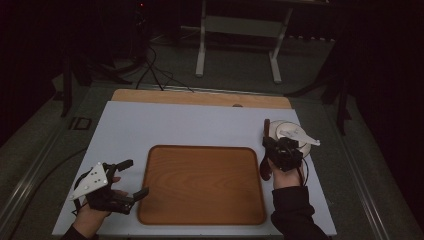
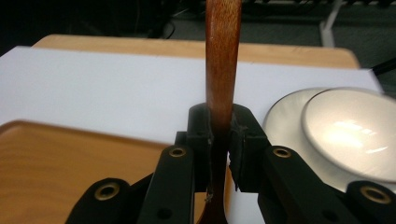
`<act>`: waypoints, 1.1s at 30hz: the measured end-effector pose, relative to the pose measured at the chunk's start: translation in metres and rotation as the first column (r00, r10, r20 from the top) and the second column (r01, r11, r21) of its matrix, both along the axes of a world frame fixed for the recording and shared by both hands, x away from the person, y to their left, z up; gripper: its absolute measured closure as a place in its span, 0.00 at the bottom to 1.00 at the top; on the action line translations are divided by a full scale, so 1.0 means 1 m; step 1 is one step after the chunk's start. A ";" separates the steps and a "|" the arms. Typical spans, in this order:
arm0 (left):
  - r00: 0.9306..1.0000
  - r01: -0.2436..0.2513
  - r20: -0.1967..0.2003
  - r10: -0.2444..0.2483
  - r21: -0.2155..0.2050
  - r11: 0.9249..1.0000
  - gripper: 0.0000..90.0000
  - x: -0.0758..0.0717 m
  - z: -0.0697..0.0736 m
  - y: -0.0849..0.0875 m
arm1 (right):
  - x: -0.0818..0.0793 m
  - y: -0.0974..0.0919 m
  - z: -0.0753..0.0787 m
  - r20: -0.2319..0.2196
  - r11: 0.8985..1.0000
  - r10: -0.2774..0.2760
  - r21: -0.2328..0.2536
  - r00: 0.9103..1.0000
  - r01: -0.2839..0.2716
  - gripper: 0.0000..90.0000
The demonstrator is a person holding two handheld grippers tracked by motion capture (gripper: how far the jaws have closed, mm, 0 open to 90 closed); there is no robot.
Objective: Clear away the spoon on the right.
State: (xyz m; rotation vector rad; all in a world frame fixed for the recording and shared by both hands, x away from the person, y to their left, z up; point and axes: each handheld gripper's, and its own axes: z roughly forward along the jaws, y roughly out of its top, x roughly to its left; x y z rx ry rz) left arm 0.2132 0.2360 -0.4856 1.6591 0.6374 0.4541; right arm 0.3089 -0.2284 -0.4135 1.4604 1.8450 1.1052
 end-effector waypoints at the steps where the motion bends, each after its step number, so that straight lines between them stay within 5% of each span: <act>1: 1.000 0.001 0.000 -0.001 0.000 1.000 0.02 0.000 0.000 0.000 | -0.002 0.002 -0.002 -0.006 1.000 0.000 0.007 1.000 0.000 0.88; 10: 1.000 -0.001 0.001 0.001 -0.001 1.000 0.02 0.000 0.000 0.000 | -0.019 0.032 -0.019 -0.042 1.000 0.006 0.016 0.999 -0.005 0.88; 21: 1.000 0.002 0.008 -0.002 0.004 1.000 0.02 -0.001 0.001 0.000 | -0.034 0.044 -0.049 -0.092 0.999 -0.034 0.037 0.995 0.038 0.88; 24: 1.000 0.003 0.009 -0.003 0.002 1.000 0.02 -0.002 0.001 0.000 | -0.035 0.047 -0.061 -0.114 0.999 -0.046 -0.010 0.992 0.045 0.88; 33: 1.000 0.005 0.010 -0.005 0.001 1.000 0.02 -0.002 0.001 0.000 | -0.022 0.045 -0.091 -0.192 0.994 -0.108 -0.013 0.976 0.107 0.88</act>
